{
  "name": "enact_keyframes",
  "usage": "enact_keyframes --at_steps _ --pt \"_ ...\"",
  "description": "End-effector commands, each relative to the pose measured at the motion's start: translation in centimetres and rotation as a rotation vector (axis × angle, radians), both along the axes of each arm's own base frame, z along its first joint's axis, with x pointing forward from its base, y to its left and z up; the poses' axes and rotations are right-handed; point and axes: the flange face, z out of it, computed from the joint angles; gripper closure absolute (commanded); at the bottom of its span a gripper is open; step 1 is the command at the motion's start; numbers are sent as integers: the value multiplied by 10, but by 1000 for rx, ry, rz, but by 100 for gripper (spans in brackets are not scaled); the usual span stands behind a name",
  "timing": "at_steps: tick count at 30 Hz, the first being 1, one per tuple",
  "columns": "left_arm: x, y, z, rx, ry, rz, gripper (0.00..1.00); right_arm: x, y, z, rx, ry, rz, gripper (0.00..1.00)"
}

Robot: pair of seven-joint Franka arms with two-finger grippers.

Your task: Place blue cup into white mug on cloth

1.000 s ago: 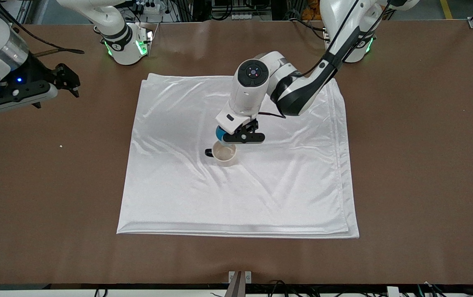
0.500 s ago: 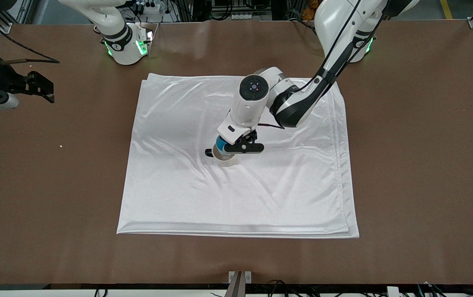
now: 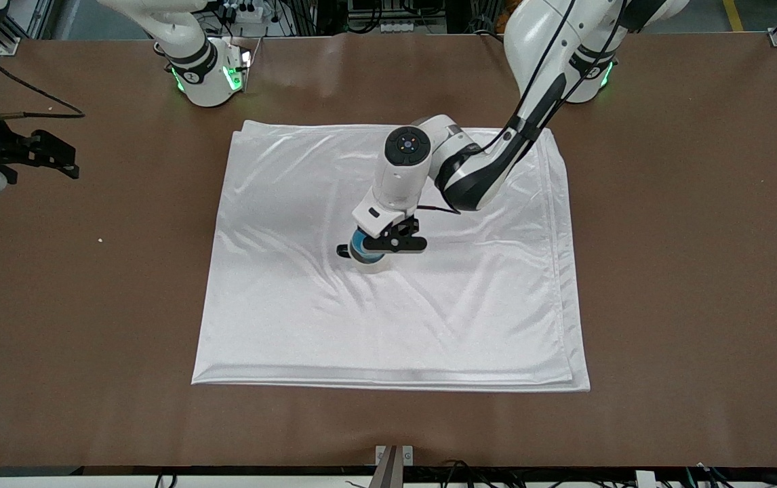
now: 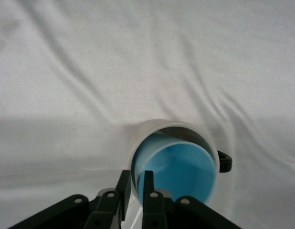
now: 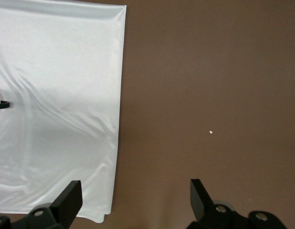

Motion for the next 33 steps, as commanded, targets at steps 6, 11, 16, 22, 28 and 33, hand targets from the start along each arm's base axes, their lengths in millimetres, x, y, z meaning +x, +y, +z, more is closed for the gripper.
enact_keyframes --at_steps 6,11,16,22,28,33 --pt "11 -8 14 -3 -65 2 0 11 2 3 16 -8 -125 0" --pt "17 -6 38 -19 -95 12 0 13 2 2 20 -19 -120 0" --pt "21 -2 74 -43 -130 23 0 14 -12 -1 19 -24 -143 0" --pt "26 13 117 -39 -154 42 0 9 -15 -9 1 -12 -155 1" --pt "45 51 156 -11 -161 94 0 8 -23 -14 -8 -30 -166 1" --pt "45 72 181 36 -147 123 0 8 -23 -14 -8 -28 -166 0"
